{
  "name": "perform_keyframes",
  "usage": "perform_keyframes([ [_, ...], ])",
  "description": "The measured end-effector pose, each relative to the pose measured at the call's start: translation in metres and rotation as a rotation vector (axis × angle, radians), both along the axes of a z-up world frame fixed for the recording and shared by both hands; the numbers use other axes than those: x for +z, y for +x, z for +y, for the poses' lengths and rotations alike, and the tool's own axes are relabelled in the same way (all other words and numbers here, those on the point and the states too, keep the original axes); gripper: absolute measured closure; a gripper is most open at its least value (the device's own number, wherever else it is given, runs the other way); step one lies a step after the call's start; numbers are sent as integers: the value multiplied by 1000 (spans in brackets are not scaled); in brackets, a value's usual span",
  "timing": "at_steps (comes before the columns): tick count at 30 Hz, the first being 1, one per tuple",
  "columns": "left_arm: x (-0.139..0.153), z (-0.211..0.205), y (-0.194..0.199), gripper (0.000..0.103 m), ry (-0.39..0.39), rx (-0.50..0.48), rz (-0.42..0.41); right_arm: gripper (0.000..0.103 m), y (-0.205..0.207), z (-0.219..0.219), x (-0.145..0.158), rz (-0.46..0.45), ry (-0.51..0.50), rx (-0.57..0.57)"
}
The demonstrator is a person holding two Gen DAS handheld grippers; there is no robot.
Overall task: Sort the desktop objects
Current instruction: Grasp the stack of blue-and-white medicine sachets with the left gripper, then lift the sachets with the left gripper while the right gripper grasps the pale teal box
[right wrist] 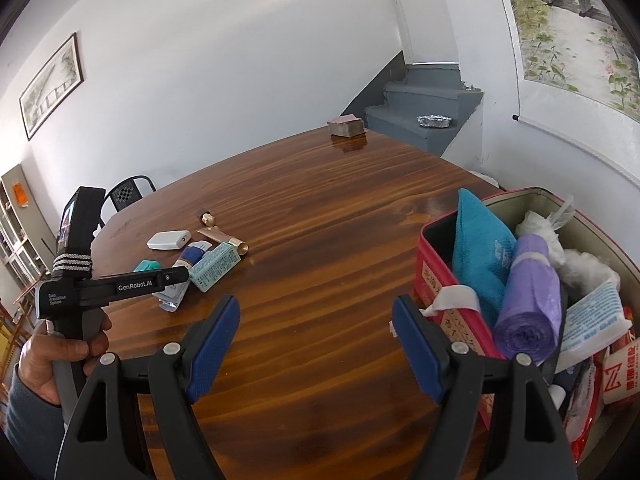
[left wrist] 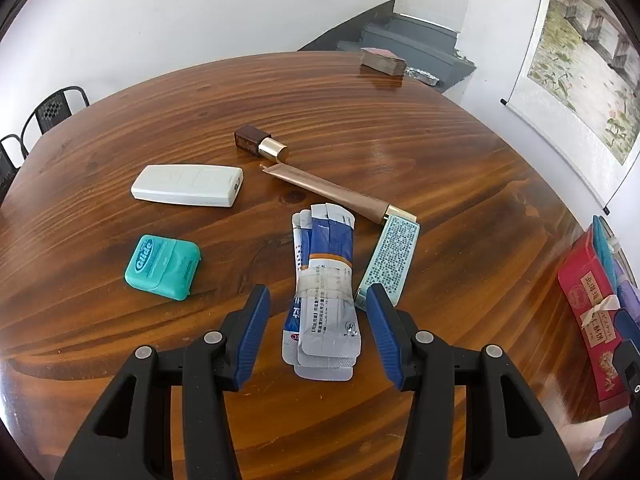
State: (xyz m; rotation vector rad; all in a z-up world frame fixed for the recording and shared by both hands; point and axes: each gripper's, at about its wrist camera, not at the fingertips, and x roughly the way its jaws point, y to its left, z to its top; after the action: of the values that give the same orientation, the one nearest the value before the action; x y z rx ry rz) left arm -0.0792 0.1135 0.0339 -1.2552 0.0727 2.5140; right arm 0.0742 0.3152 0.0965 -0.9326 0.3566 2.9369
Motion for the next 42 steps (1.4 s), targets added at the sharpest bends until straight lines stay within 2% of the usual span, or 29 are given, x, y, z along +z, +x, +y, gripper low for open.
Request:
perform_keyframes([
  [17,-13,10,-3,49,-85,-35,-11,21,-9,-15,-7,-22,6,47],
  [22,-15,12,-12,50,-80,-21,-4,21,-15,-21,-8,-32,14,66],
  [24,-15,10,-15,57,-75,-17,8,21,-19,-24,-9,-42,13,74],
  [25,-15,11,-15,64,-78,-18,13,21,-21,-24,-10,-47,12,77],
  [29,-14,4,-15,66,-49,-15,-3,21,-37,-28,-15,-87,-14,113],
  [36,9,-14,-4,66,-23,6,54,21,-76,-41,-20,-147,-32,161],
  [37,13,-17,-2,77,-18,10,65,21,-83,-44,-23,-167,-43,165],
  [38,17,-22,-2,80,-11,12,67,21,-91,-48,-25,-186,-59,171],
  [42,29,-36,0,80,13,21,92,21,-119,-64,-35,-245,-92,192],
])
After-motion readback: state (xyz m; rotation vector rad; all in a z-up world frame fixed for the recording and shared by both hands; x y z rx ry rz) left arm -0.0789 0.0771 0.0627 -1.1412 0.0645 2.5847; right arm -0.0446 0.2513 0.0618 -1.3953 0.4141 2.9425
